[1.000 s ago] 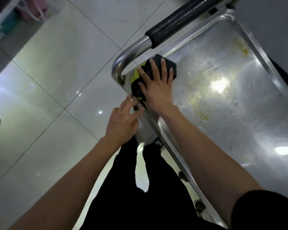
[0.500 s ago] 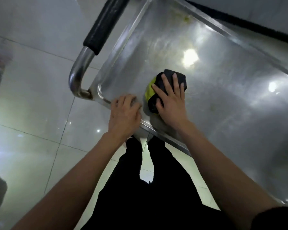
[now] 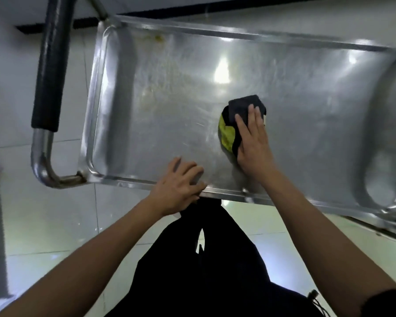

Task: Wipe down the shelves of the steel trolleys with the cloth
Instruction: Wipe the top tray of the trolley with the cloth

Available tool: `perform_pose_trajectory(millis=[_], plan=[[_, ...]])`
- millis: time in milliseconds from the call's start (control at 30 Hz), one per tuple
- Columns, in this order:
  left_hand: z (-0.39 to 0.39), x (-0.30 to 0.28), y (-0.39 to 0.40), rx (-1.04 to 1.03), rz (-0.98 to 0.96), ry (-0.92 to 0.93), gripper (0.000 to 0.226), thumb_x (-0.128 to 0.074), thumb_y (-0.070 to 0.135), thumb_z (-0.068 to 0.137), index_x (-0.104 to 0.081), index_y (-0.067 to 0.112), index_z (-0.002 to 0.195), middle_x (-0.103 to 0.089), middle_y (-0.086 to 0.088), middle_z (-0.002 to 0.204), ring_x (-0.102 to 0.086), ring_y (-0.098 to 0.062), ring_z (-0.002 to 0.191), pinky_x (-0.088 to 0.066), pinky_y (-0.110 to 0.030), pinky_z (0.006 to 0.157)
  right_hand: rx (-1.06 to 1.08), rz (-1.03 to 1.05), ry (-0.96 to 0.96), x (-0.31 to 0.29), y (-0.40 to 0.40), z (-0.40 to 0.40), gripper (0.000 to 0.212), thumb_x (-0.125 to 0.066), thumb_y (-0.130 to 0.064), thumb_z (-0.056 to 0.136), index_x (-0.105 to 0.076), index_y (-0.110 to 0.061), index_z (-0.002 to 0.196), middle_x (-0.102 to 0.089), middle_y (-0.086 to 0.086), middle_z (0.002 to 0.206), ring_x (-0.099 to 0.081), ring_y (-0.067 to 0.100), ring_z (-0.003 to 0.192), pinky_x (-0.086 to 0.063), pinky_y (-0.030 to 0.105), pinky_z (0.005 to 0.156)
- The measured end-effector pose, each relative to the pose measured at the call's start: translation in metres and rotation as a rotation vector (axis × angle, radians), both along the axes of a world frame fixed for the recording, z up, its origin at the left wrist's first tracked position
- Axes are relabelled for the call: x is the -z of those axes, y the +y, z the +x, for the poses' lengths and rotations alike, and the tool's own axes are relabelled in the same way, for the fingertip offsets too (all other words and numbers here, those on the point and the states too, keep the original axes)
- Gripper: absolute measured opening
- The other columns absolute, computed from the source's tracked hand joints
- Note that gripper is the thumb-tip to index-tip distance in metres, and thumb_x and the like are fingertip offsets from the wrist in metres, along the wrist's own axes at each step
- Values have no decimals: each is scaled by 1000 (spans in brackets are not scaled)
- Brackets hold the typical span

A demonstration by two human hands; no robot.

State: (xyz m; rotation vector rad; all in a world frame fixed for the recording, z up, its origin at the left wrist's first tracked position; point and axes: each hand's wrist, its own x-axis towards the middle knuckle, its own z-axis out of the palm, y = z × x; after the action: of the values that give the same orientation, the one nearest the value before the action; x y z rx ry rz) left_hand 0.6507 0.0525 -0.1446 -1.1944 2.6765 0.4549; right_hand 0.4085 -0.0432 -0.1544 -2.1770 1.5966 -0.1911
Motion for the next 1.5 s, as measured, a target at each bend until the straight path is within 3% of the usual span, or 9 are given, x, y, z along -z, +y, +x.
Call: perform_pose_trajectory(millis=[133, 333, 467, 600, 767, 1000, 1200, 1400, 1500], plan=[[-8, 1, -7, 14, -19, 5, 42, -70, 45, 83, -67, 26, 121, -54, -13, 132, -49, -39, 126, -26, -65, 110, -57, 21, 37, -4, -13, -18, 67, -30, -20, 88, -28, 0, 152, -7, 25, 162, -1, 42, 150, -10, 57, 121], [-35, -2, -11, -53, 0, -18, 45, -70, 40, 84, -65, 24, 125, -52, -15, 138, -45, -39, 132, -30, -64, 109, 36, 15, -8, -7, -25, -34, 66, -47, 1, 85, -34, 0, 150, -12, 20, 162, -5, 38, 151, -9, 47, 124], [-43, -3, -23, -76, 6, 45, 42, -58, 50, 93, -64, 26, 127, -51, -11, 142, -42, -34, 137, -29, -61, 110, 189, 10, -96, -6, -34, -32, 50, -38, -13, 99, -39, -7, 149, -15, 16, 163, -7, 34, 152, -9, 45, 124], [-12, -10, -46, -369, -97, 99, 37, -61, 40, 91, -66, 21, 122, -55, -11, 136, -50, -36, 127, -38, -51, 101, 242, -45, 119, 4, -36, -10, 53, -34, -25, 106, -22, -12, 156, -6, 17, 164, -1, 38, 151, -4, 47, 123], [63, -9, -56, -737, -58, -8, 41, -61, 39, 93, -58, 24, 131, -47, -11, 139, -41, -34, 129, -37, -52, 104, 322, -54, 201, 10, -33, 19, 54, -34, -25, 104, -24, -12, 156, -8, 14, 165, -4, 37, 152, -11, 48, 121], [104, -5, -36, -687, -14, 30, 47, -58, 35, 96, -53, 19, 140, -46, -10, 145, -38, -34, 136, -34, -57, 109, 343, -23, 253, 11, -30, 90, 58, -35, -27, 103, -18, -13, 157, -2, 13, 165, 0, 35, 152, -11, 50, 120], [125, -2, -36, -644, 36, -19, 53, -46, 46, 99, -42, 30, 150, -36, 1, 155, -26, -26, 144, -18, -73, 111, 226, -7, 189, 14, -38, 200, 62, -38, -27, 100, -16, -18, 158, 1, 9, 166, 5, 31, 152, -9, 48, 121], [139, 4, -27, -603, 7, -34, 54, -40, 49, 94, -42, 34, 146, -34, 4, 155, -27, -25, 144, -13, -72, 112, -64, 48, 5, 9, -63, 310, 66, -51, -14, 92, -31, -23, 154, -7, 2, 166, 1, 26, 153, -11, 43, 120], [144, 10, -23, -567, 12, -58, 57, -31, 52, 97, -35, 32, 150, -31, 0, 156, -24, -28, 145, -11, -73, 111, -205, 78, -26, 6, -76, 338, 62, -49, -17, 96, -31, -26, 154, -7, 0, 166, 1, 26, 153, -13, 42, 118]])
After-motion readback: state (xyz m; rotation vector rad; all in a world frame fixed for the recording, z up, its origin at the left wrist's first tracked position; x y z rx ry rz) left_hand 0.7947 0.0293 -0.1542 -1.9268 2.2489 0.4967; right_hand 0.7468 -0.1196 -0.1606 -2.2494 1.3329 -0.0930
